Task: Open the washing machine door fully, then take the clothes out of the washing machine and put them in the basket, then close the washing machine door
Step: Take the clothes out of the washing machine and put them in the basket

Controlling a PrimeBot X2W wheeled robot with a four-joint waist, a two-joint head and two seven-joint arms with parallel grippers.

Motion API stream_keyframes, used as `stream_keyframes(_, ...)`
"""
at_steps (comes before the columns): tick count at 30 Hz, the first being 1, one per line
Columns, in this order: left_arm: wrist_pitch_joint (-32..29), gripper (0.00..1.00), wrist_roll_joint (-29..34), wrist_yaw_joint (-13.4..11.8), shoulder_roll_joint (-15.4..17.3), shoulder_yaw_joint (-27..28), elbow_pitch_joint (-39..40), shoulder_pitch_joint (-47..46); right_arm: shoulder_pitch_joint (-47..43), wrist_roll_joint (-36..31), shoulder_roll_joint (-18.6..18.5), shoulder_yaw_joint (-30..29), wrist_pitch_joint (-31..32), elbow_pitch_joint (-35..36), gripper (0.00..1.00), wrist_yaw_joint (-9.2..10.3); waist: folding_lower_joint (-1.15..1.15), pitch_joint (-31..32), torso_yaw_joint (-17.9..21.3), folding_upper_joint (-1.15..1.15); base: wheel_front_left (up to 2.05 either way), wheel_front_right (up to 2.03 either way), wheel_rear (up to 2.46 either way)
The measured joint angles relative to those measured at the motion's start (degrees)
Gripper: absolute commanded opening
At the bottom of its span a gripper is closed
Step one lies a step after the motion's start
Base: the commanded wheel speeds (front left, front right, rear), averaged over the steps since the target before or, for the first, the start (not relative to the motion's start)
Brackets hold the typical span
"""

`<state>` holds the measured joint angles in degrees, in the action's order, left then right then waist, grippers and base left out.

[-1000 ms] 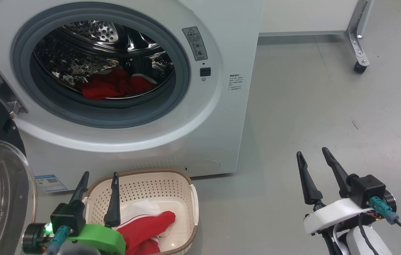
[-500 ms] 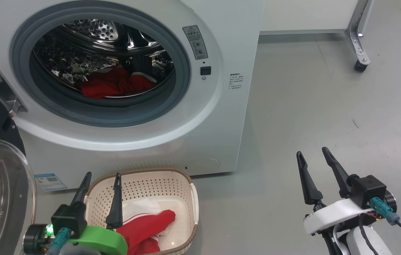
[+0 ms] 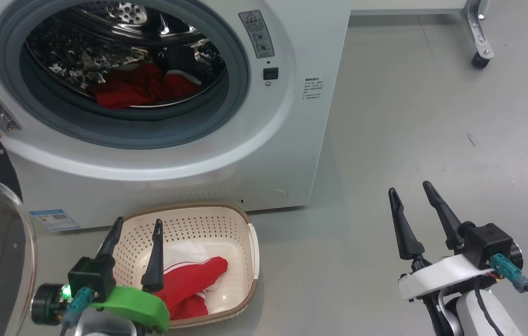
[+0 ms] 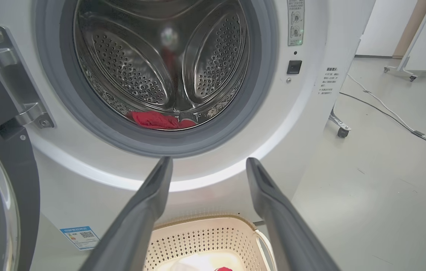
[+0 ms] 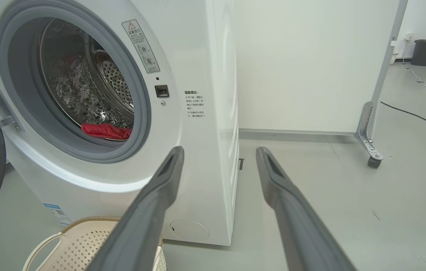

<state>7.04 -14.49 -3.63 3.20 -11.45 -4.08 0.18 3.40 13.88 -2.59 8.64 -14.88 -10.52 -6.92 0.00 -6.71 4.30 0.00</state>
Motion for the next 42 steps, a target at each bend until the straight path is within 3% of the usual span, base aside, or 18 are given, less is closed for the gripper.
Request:
stream_keyframes(10, -3.86, 1.00, -0.54, 1.19, 0.67, 0.29, -3.48, -9.04, 3.36, 0.12, -0.01, 0.27, 0.00, 2.88, 1.00, 0.00, 0.00, -6.95, 1.03, 0.00, 0.00, 0.00, 0.00)
stream_keyframes(26, -15.78, 1.00, 0.76, 1.66, 5.42, 2.55, -14.04, -33.21, 10.56, 3.88, -0.03, 3.24, 0.00, 6.60, 1.00, 0.00, 0.00, -20.32, 5.86, 0.00, 0.00, 0.00, 0.00)
stream_keyframes(36, -20.70, 1.00, 5.16, 0.92, 13.26, 5.47, -17.29, -48.06, 15.73, 8.43, -0.08, 6.22, 0.00, 8.13, 1.00, 0.54, 0.00, -28.33, 9.55, 0.00, 0.00, 0.00, 0.00)
stream_keyframes(42, -21.61, 1.00, 6.14, 0.91, 17.22, 7.26, -19.71, -51.99, 17.48, 10.59, -0.04, 8.01, 0.00, 8.12, 1.00, 1.04, 0.02, -31.25, 12.39, 0.00, 0.00, 0.00, 0.00)
